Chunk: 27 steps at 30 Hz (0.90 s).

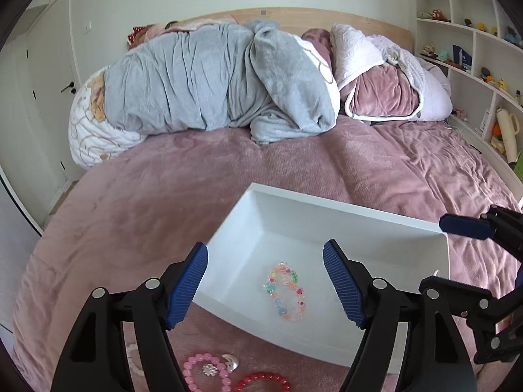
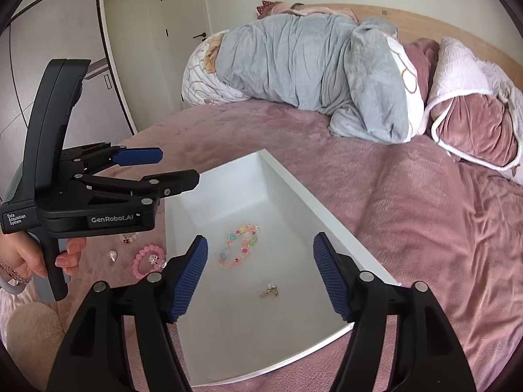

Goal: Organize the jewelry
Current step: 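Carry both items into the white box and open both tools to release them, then move both open tools back over the remaining jewelry on the bed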

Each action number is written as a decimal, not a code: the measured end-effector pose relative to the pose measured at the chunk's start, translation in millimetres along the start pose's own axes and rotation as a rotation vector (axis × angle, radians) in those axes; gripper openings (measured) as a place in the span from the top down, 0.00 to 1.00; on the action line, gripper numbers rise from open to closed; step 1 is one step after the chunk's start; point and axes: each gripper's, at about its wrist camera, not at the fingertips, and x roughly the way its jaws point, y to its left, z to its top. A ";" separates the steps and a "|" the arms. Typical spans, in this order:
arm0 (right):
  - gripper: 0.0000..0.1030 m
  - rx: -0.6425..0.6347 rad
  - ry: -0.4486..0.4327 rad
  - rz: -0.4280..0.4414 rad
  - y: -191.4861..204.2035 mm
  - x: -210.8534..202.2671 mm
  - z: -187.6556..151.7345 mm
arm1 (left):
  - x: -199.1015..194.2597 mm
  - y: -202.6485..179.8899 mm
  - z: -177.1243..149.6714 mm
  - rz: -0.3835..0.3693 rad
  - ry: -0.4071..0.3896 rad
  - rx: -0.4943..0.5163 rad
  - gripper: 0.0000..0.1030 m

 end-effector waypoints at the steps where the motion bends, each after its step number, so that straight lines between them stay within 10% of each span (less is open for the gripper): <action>1: 0.22 -0.012 -0.017 -0.005 5.7 -7.2 2.6 | -11.3 2.8 -1.3 -0.011 -0.021 0.011 0.26; 6: 0.04 -0.081 -0.096 -0.019 41.3 -42.7 8.5 | -66.0 19.5 -16.2 0.012 -0.111 0.034 0.11; 27: 0.05 -0.172 -0.037 0.072 158.9 -22.6 -38.3 | -141.3 145.1 -163.2 0.151 -0.050 -0.253 0.03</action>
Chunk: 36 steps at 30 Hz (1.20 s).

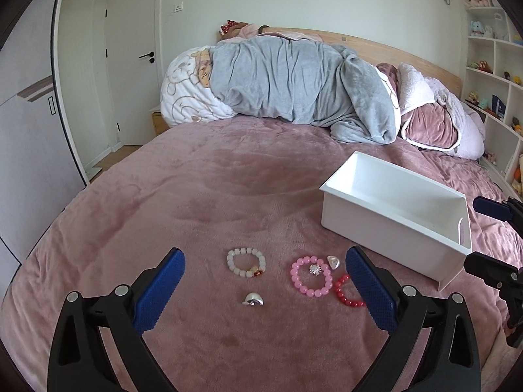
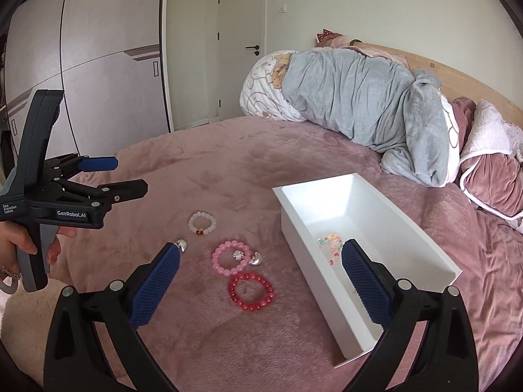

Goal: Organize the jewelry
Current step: 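Move both open tools back over the remaining jewelry on the bed, then grasp the silver heart charm with the left tool while the right tool grasps the red bead bracelet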

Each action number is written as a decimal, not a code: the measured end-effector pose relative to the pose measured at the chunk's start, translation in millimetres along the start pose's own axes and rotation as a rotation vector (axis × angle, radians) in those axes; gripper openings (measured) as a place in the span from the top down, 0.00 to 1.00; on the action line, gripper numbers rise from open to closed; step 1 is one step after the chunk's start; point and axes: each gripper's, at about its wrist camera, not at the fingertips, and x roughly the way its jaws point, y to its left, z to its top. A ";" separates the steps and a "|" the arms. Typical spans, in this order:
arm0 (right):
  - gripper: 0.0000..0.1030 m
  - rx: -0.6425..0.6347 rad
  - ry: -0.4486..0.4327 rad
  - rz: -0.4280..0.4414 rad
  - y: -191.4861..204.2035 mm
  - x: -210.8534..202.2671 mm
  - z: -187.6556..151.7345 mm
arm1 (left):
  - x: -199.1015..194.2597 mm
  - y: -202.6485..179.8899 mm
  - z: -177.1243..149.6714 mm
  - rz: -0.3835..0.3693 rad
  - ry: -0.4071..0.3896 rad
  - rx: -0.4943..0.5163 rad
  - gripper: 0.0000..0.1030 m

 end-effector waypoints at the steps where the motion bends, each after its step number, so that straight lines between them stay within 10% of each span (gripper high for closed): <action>1: 0.05 -0.002 0.013 0.005 2.5 4.9 -2.4 | 1.8 3.9 -6.4 0.008 0.000 0.003 0.03; 12: 0.07 -0.026 0.131 0.047 22.8 60.8 -29.0 | 42.2 16.3 -66.4 0.011 -0.002 0.013 0.03; 25: 0.44 -0.033 0.290 0.089 28.3 136.0 -60.3 | 121.3 14.1 -82.2 -0.014 0.117 0.054 0.05; 36: 0.67 0.020 0.367 0.113 17.0 176.0 -77.9 | 163.8 18.4 -95.1 -0.061 0.203 0.053 0.49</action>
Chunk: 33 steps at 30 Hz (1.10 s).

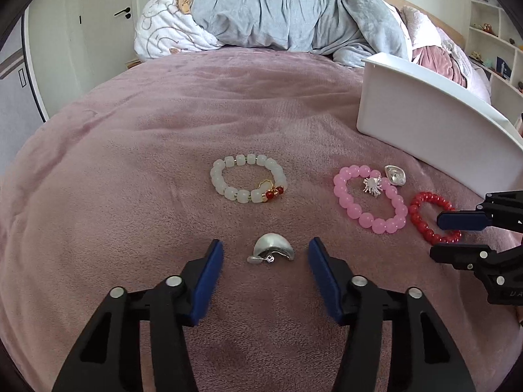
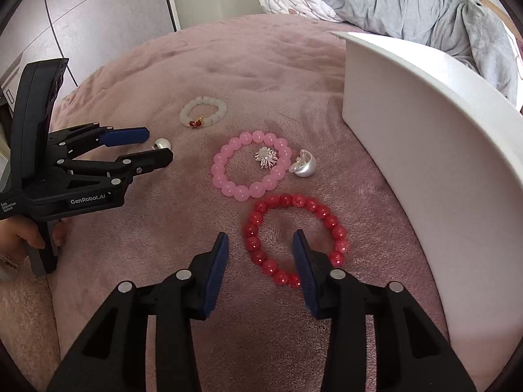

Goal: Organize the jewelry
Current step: 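Grasp the silver heart charm with the left tool while the right tool grasps the red bead bracelet, then carry the charm and red bracelet into the white box and open both tools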

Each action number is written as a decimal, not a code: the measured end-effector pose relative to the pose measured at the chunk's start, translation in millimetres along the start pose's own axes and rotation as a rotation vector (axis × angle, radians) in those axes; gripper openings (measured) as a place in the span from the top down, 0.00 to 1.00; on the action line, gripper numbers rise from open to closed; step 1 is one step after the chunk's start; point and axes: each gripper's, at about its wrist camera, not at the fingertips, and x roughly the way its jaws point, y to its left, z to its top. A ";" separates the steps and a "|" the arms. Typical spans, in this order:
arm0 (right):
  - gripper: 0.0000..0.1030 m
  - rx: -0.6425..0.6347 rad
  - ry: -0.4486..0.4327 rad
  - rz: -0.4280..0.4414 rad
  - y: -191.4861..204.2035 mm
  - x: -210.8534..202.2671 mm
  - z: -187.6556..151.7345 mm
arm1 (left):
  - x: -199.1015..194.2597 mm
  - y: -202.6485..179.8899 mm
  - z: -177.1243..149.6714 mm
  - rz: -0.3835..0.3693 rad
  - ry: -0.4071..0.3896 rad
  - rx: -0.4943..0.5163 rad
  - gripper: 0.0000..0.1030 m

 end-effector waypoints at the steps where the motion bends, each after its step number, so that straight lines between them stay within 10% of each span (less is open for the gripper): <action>1: 0.68 0.002 0.003 0.006 -0.3 1.6 0.0 | 1.1 -0.1 -1.2 -0.002 0.002 0.001 0.50; 7: 0.90 -0.004 0.011 0.070 4.4 3.4 1.4 | 3.7 -0.1 -2.0 -0.013 0.007 0.003 0.68; 33: 0.90 0.070 -0.254 0.221 11.6 -134.9 3.3 | -109.8 -29.2 21.8 -0.032 -0.105 -0.012 0.68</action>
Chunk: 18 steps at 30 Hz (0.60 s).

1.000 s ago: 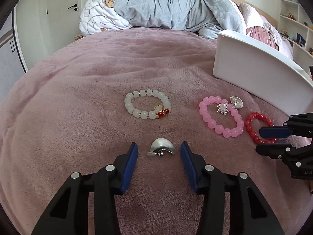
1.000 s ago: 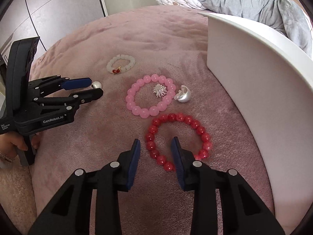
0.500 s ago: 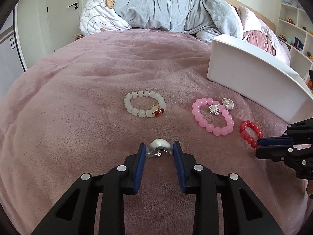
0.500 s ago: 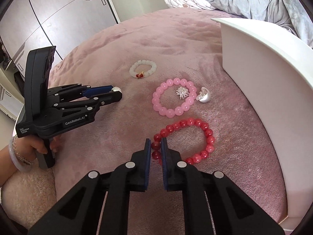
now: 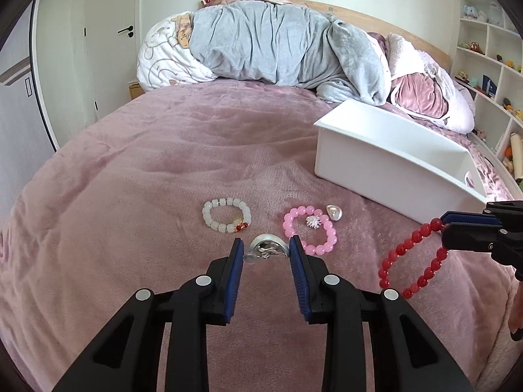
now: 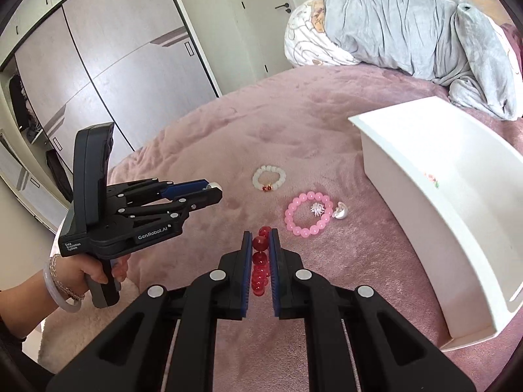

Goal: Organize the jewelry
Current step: 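Carry the charm and red bracelet into the white box and open both tools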

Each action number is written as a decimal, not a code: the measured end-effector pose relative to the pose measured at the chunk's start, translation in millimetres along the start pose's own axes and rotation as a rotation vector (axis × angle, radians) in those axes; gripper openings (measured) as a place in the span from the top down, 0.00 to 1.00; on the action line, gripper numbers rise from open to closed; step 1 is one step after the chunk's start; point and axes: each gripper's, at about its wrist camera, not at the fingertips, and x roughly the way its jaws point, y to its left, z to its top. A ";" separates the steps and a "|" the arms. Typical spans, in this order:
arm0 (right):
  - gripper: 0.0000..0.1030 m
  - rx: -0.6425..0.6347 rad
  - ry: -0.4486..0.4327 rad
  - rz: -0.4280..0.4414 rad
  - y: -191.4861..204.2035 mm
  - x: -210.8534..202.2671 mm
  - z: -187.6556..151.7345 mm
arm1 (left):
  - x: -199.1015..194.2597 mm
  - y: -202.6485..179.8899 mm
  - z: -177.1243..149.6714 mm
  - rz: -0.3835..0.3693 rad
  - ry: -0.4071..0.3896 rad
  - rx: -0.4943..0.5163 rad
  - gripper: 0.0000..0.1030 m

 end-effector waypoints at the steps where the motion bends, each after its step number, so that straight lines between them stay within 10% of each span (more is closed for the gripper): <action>1: 0.90 -0.004 -0.019 0.001 1.6 -9.1 1.7 | -5.7 -4.3 3.8 -0.003 -0.009 0.006 0.68; 18: 0.90 0.022 -0.289 -0.099 -45.0 -156.9 46.4 | -60.5 -129.1 107.0 -0.151 -0.147 0.129 0.68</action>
